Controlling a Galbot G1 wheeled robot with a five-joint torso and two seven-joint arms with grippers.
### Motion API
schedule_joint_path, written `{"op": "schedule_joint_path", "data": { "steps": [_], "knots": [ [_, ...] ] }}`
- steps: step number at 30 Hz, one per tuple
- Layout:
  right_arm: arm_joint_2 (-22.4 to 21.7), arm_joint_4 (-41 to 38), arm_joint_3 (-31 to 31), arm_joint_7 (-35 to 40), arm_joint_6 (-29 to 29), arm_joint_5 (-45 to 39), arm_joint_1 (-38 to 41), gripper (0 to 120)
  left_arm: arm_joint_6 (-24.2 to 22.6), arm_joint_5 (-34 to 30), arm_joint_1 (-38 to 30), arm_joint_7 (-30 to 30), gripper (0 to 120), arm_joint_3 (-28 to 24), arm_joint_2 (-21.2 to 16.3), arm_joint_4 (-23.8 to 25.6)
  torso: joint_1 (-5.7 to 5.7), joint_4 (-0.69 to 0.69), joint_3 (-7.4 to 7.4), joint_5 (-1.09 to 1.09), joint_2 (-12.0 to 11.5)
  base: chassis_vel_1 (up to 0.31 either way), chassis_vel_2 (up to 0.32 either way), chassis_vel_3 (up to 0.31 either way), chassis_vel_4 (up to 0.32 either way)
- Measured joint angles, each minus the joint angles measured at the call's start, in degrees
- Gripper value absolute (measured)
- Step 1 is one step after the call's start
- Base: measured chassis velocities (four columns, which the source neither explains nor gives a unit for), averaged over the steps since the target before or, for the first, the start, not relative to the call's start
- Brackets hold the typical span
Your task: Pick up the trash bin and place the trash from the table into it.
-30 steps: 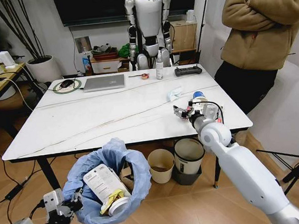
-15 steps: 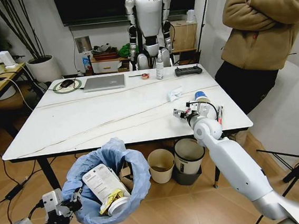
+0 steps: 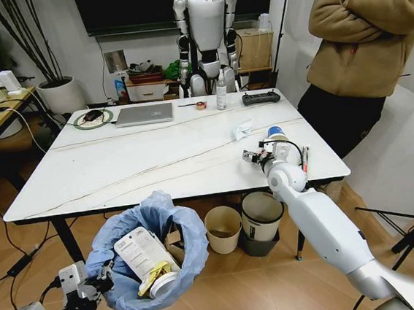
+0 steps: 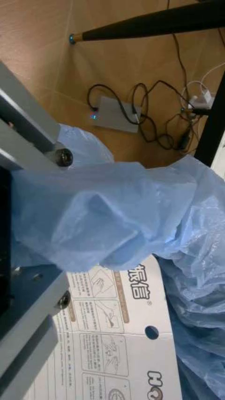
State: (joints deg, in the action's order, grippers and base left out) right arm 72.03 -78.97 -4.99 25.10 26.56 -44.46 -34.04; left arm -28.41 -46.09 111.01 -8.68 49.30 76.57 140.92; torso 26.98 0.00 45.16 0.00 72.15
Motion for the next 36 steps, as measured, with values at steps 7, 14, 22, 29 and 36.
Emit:
{"op": "schedule_joint_path", "data": {
  "steps": [7, 14, 22, 29, 36],
  "knots": [
    [-0.7, 0.2, -0.1, -1.0, -0.3, 1.9, -0.7, 100, 0.0, -0.1, -0.1, 0.0, 0, 0.1, 0.0, 0.0, 0.0, 0.0, 0.0, 0.0, 0.0, 0.0, 0.0, 0.0, 0.0],
    [-1.5, -0.7, -0.5, -1.7, -0.5, 2.8, -2.3, 100, 0.0, -0.1, -0.2, 0.0, 0, 0.1, 0.0, 0.0, -0.01, 0.0, 0.0, 0.0, 0.0, 0.0, 0.0, 0.0, 0.0],
    [-1.6, -0.9, -0.8, -3.0, -0.9, 3.0, -2.8, 92, -0.1, -0.3, -0.3, -0.1, 0, 0.0, 0.0, -0.1, -0.01, 0.0, 0.0, 0.0, 0.0, 0.0, 0.0, 0.0, 0.0],
    [-1.6, -0.9, -0.8, -3.5, -1.2, 3.0, -3.1, 68, -0.1, -0.4, -0.4, -0.1, 0, 0.0, -0.1, -0.1, -0.01, 0.0, 0.0, 0.0, 0.0, 0.0, 0.0, 0.0, 0.0],
    [-1.7, -1.0, -0.9, -3.5, -1.4, 3.1, -3.4, 42, -0.1, -0.5, -0.5, -0.1, 0, 0.1, -0.2, -0.1, -0.01, 0.0, 0.0, 0.0, 0.0, 0.0, 0.0, 0.0, 0.0]
  ]
}}
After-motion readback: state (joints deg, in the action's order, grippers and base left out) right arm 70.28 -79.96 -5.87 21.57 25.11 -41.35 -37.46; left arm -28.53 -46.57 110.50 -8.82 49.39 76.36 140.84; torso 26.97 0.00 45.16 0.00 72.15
